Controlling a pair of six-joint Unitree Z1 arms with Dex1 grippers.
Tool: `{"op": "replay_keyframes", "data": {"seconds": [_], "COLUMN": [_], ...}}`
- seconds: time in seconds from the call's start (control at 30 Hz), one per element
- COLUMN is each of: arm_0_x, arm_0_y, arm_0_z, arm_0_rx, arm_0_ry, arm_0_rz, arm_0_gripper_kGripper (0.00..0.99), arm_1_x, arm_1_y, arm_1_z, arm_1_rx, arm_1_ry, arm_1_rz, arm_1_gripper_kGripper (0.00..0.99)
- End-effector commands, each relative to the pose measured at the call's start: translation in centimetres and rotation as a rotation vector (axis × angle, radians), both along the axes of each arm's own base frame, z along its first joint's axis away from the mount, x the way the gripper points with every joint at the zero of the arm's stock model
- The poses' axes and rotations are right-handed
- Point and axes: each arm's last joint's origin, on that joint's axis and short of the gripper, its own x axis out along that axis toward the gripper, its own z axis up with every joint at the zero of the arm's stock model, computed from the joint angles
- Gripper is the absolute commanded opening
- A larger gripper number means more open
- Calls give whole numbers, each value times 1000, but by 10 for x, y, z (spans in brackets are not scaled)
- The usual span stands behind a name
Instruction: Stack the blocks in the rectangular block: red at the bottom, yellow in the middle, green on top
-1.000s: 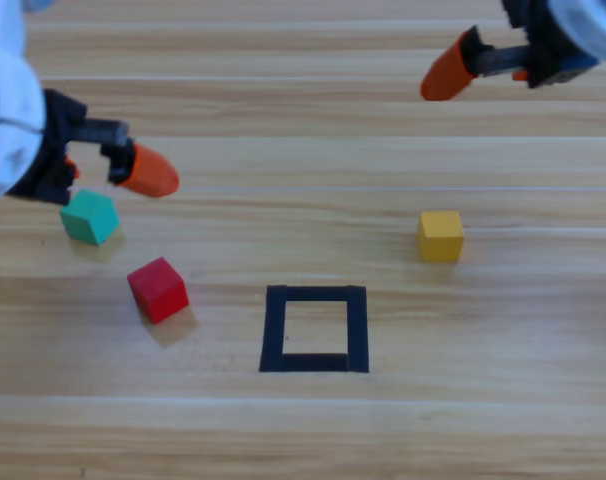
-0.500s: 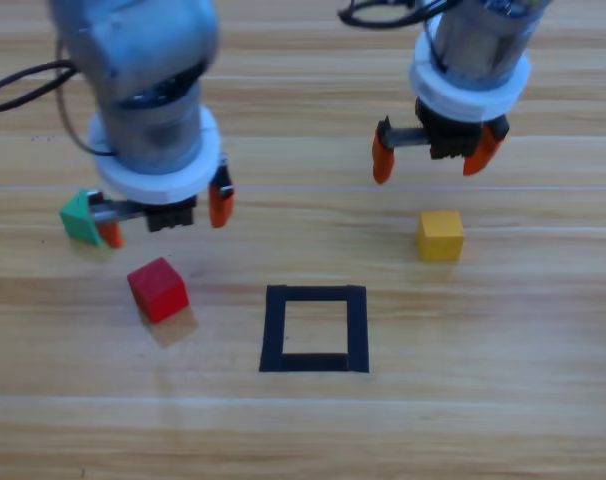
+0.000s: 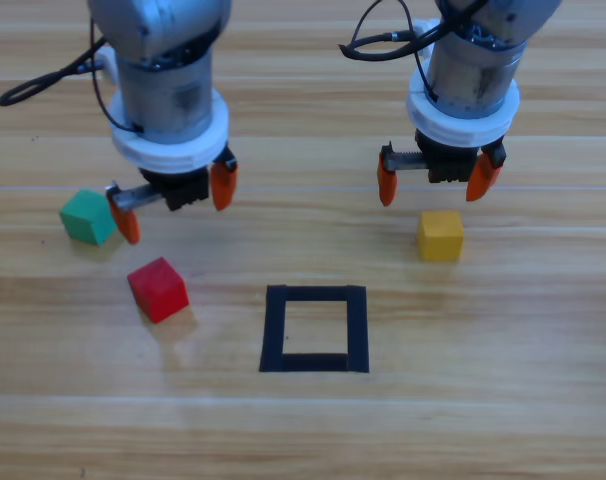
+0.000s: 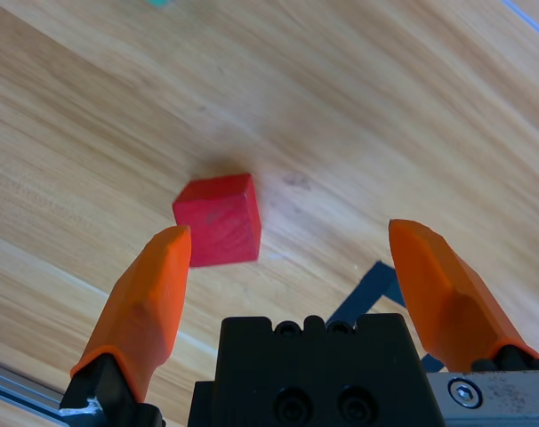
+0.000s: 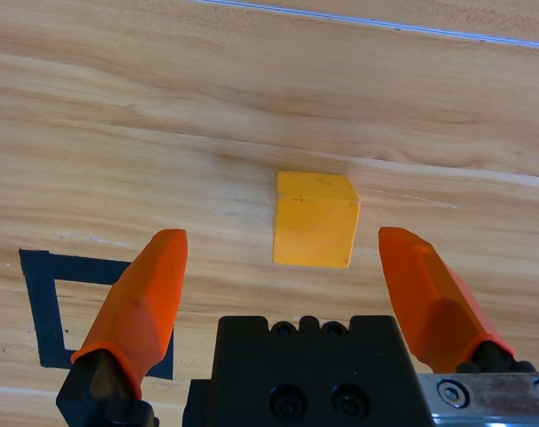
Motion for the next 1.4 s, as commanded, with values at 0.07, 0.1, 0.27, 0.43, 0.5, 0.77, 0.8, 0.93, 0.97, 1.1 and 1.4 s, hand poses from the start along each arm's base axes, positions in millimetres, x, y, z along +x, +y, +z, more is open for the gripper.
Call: {"op": "replay_keyframes", "data": {"seconds": [0.07,0.1,0.27,0.43,0.5,0.77,0.8,0.93,0.97,1.1,1.4], "arm_0_x": [26,26,23,23,23,15,14,13,13,10,0], "arm_0_y": [37,39,43,40,40,43,45,45,45,45,49], "arm_0_z": [-20,-20,-27,-40,-43,-54,-54,-56,-57,-65,-82], "arm_0_rx": [4,2,-37,-60,-62,-58,-61,-66,-69,-91,-132], "arm_0_ry": [76,83,152,209,223,230,226,229,229,229,222], "arm_0_rz": [114,120,118,113,108,133,142,153,158,168,184], "arm_0_gripper_kGripper": [948,948,982,990,990,988,988,988,988,986,942], "arm_1_x": [12,12,11,8,7,7,8,11,12,13,9], "arm_1_y": [-12,-12,-13,-16,-17,-15,-14,-13,-13,-14,-19], "arm_1_z": [-49,-52,-59,-64,-68,-82,-84,-96,-99,-101,-59], "arm_1_rx": [-90,-95,-107,-119,-123,-124,-123,-128,-130,-126,-62], "arm_1_ry": [94,102,116,135,147,185,190,209,213,219,176], "arm_1_rz": [-85,-89,-111,-140,-149,-163,-163,-164,-166,-164,-104], "arm_1_gripper_kGripper": [939,937,937,923,922,851,838,822,819,709,0]}}
